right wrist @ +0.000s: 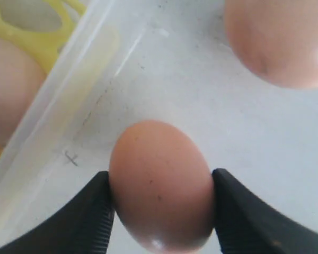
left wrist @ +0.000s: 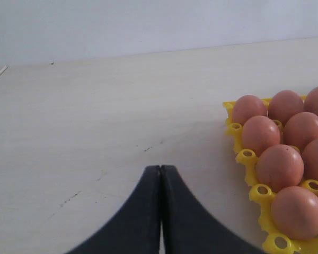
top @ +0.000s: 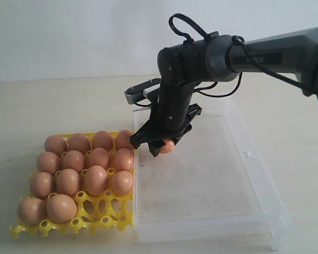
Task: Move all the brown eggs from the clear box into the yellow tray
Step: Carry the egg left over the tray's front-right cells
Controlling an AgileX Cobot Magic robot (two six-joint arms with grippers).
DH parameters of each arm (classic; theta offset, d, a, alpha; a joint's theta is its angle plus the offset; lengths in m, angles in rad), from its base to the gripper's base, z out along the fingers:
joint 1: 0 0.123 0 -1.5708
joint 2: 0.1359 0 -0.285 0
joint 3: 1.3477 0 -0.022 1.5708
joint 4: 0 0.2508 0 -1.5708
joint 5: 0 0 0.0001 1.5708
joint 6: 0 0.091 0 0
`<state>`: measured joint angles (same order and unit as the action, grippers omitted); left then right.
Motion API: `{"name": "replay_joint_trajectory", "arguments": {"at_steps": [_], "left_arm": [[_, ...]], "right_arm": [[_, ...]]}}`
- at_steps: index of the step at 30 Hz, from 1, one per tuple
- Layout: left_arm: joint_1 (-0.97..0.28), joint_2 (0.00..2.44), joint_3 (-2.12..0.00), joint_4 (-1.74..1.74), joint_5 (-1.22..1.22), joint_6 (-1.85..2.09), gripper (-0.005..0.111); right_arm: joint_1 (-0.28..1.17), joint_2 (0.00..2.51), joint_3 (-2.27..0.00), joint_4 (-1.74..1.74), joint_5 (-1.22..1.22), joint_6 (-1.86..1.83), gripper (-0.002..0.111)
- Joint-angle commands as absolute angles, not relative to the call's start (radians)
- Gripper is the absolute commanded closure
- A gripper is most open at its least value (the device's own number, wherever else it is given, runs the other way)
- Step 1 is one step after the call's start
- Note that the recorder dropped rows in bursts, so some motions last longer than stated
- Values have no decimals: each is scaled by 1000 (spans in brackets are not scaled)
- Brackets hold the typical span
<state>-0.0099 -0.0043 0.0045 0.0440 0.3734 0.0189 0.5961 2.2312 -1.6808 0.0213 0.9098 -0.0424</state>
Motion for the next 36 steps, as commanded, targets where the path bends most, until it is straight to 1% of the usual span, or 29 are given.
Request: {"name": "replay_joint_trajectory", "arguments": {"at_steps": [1, 4, 8, 15, 19, 32, 36], "left_arm": [[-7, 0, 0, 47, 372, 22, 107], [-7, 0, 0, 47, 372, 22, 107], [-7, 0, 0, 47, 372, 22, 107], [-7, 0, 0, 47, 372, 22, 107], [-7, 0, 0, 47, 372, 22, 107], [-7, 0, 0, 47, 372, 22, 107], [-7, 0, 0, 47, 372, 22, 107]], "right_arm": [[618, 2110, -1682, -69, 984, -102, 108], [655, 2029, -1682, -68, 1047, -157, 108], [748, 1954, -1682, -67, 1097, -201, 108], [900, 1974, -1682, -86, 1106, -202, 108], [920, 2030, -1682, -91, 1048, -176, 108], [1033, 2076, -1682, -63, 1152, -226, 108], [1036, 2097, -1682, -65, 1165, -238, 108]]}}
